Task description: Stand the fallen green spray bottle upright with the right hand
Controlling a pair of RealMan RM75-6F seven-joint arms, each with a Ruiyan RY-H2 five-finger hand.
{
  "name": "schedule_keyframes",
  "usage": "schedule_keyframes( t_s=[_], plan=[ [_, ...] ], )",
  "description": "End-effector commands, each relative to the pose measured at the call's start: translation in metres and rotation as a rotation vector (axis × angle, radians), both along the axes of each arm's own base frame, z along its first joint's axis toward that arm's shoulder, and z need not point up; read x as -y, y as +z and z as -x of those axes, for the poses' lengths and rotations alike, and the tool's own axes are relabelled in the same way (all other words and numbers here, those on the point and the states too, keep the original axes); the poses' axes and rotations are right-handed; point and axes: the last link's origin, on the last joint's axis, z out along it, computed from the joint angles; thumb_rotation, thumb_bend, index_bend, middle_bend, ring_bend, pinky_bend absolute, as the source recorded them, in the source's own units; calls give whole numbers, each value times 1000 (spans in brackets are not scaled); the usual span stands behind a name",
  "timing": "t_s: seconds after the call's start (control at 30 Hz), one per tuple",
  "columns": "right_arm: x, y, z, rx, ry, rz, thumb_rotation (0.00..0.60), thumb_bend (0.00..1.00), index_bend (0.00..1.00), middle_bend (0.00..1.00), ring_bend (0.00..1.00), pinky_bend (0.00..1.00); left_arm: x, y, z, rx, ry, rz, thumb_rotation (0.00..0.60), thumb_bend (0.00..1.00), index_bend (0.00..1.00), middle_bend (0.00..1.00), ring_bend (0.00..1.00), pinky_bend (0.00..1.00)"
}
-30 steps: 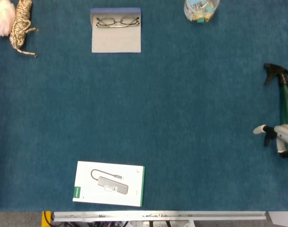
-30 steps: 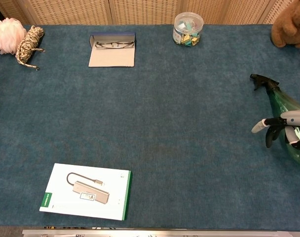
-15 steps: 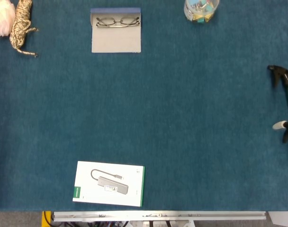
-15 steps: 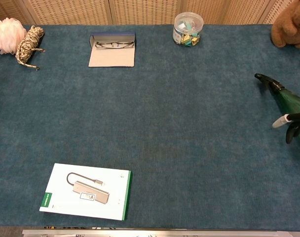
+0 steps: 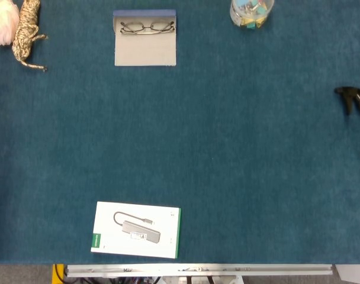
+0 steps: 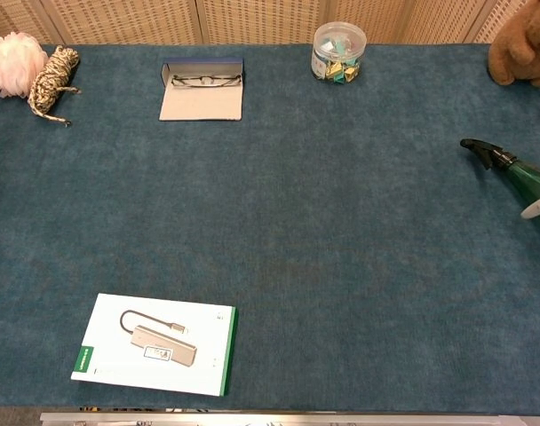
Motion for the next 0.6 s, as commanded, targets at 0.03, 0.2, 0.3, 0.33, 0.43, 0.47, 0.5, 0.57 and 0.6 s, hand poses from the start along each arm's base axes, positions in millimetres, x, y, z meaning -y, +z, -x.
schedule_keyframes(
  t_s=[0.03,0.2,0.3,0.33,0.43,0.47,0.5,0.57,0.6],
  plan=[
    [0,4,5,-5,-13,25,600,1000,168,377,252,329,0,0,0,-2,-1,2,600,0,525,394,232,293],
    [3,7,14,-19,-34,55,600,1000,168,377,252,329,0,-1,0,-4,0,2,600,0,525,394,232,293],
    [6,9,18,-30,-44,70,600,1000,168,377,252,329,0,-1,0,-4,0,2,600,0,525,393,232,293],
    [7,10,20,-34,-45,76,600,1000,168,377,252,329,0,-1,0,-4,0,2,600,0,525,393,232,293],
    [8,9,22,-41,-47,83,600,1000,168,377,252,328,0,-1,0,-4,1,3,600,0,525,393,232,293],
    [7,8,20,-35,-49,81,600,1000,168,377,252,329,0,-1,0,-4,1,3,600,0,525,394,232,293],
    [6,7,19,-27,-48,74,600,1000,168,377,252,332,0,-1,0,-5,1,3,600,0,525,394,232,293],
    [2,3,12,-4,-42,45,600,1000,168,374,252,344,-1,-1,0,-4,2,3,600,0,525,393,232,293],
    [1,2,8,9,-38,30,600,1000,168,370,252,346,-1,-1,0,-4,2,3,600,0,525,393,232,293]
  ],
)
